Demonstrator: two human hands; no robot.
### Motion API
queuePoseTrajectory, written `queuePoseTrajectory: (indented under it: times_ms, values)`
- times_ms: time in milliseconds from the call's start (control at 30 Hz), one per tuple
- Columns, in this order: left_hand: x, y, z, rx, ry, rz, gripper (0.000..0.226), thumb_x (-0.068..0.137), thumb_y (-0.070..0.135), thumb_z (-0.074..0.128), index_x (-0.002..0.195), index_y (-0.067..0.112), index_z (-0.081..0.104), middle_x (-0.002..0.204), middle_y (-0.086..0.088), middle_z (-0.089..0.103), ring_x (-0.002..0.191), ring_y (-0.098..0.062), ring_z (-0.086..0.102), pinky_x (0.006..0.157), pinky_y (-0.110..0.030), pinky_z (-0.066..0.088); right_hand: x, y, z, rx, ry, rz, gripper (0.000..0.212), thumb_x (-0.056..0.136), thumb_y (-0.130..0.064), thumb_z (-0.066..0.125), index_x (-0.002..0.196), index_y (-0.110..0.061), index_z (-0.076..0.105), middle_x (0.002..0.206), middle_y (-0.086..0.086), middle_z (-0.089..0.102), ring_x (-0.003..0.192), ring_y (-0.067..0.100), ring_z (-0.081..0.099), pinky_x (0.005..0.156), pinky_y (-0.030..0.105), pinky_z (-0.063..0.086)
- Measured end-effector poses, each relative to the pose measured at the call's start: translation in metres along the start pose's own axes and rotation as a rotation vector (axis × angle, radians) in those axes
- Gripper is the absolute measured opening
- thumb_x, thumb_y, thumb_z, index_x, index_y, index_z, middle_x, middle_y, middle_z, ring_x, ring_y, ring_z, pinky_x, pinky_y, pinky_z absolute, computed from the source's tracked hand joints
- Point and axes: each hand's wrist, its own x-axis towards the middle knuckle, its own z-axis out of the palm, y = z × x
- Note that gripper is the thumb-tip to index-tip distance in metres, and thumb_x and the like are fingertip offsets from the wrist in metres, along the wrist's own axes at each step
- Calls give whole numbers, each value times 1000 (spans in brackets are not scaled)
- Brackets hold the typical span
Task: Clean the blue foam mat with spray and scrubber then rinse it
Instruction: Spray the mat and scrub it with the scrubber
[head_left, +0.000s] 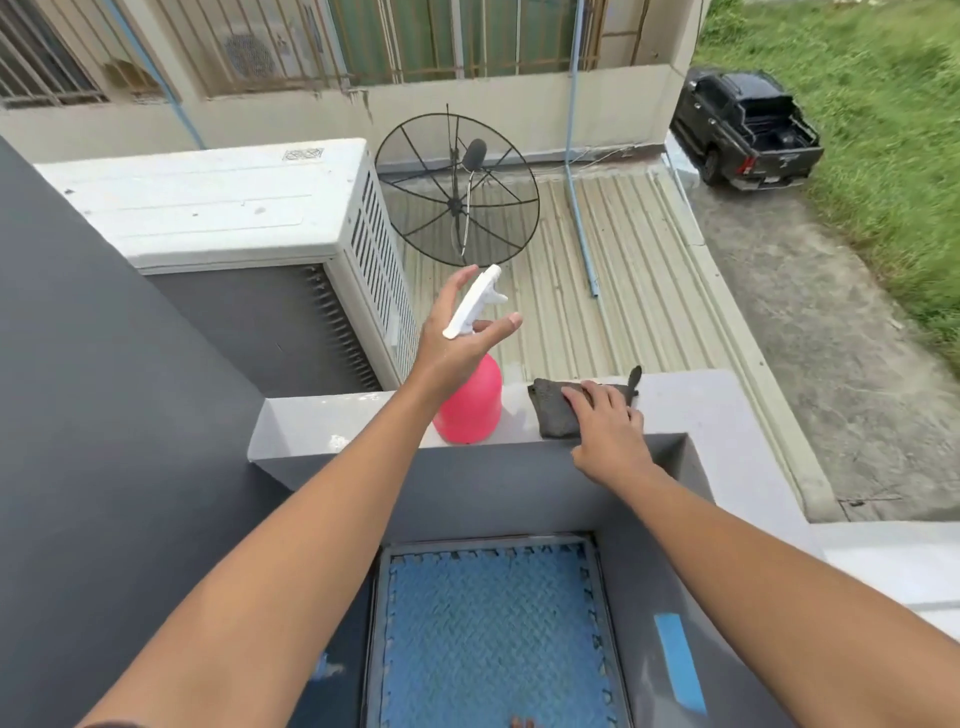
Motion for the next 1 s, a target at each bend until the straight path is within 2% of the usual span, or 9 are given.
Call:
queuePoseTrajectory:
  times_ms: [67, 133, 267, 400, 467, 533, 700, 867, 1000]
  values:
    - [-3, 1, 8, -49, -13, 57, 62, 91, 31, 78, 146, 27, 51, 128, -4, 67, 88, -23, 71, 77, -40, 64, 1, 6, 6, -50, 68, -33, 82, 71, -17, 71, 144, -32, 38, 144, 0, 38, 131, 24, 33, 102, 48, 39]
    - [-11, 4, 10, -29, 24, 56, 52, 99, 35, 68, 148, 30, 52, 126, -3, 67, 71, -24, 68, 64, -26, 58, 2, 9, 7, -23, 121, -73, 72, 71, -12, 72, 136, -31, 48, 136, -2, 45, 125, 23, 39, 97, 45, 42]
    - [-44, 4, 4, -20, 113, 24, 40, 103, 44, 58, 142, 34, 58, 109, 17, 64, 61, -22, 59, 63, -40, 59, -9, 9, 0, 101, 133, -112, 44, 80, -3, 64, 118, -24, 61, 125, -3, 54, 117, 23, 46, 88, 43, 46]
    - [-103, 16, -6, -9, 112, 48, 14, 104, 39, 58, 113, 48, 63, 100, 10, 67, 57, -20, 55, 60, -45, 58, -37, -7, -10, 527, 43, -2, 30, 87, -4, 55, 109, -22, 65, 103, -1, 66, 99, 20, 56, 83, 35, 48]
    - [-135, 18, -14, 17, 129, 21, 11, 103, 37, 59, 105, 30, 67, 84, -4, 61, 53, -22, 55, 51, -43, 57, -69, -21, -10, 785, 1, 68, 23, 90, -6, 59, 105, -24, 65, 87, -3, 67, 81, 17, 59, 71, 22, 47]
    - [-170, 12, -20, 62, 144, -12, 17, 103, 37, 59, 96, 22, 64, 71, 0, 54, 49, -20, 53, 46, -33, 51, -106, -34, -1, 928, -6, 104, 18, 92, -10, 62, 104, -23, 65, 84, -5, 66, 75, 12, 57, 67, 17, 43]
    - [-277, -29, -33, 106, 128, -100, 25, 101, 44, 61, 86, 24, 61, 64, 5, 50, 47, -23, 56, 47, -28, 47, -205, -54, 49, 1026, -29, 212, 16, 90, -11, 65, 102, -21, 67, 91, -1, 69, 83, 13, 60, 77, 30, 47]
    - [-368, -114, -39, 189, 117, -259, 34, 100, 46, 61, 92, 13, 64, 68, -12, 54, 50, -23, 61, 52, -46, 57, -263, -60, 125, 968, -135, 313, 16, 89, -13, 65, 103, -21, 68, 97, 1, 71, 94, 22, 65, 88, 36, 50]
    - [-439, -226, -37, 305, 37, -382, 28, 90, 57, 62, 84, 30, 62, 58, 4, 55, 56, -30, 64, 59, -49, 57, -300, -56, 217, 994, -185, 420, 8, 93, -16, 62, 96, -22, 66, 96, 7, 71, 93, 28, 67, 84, 43, 54]
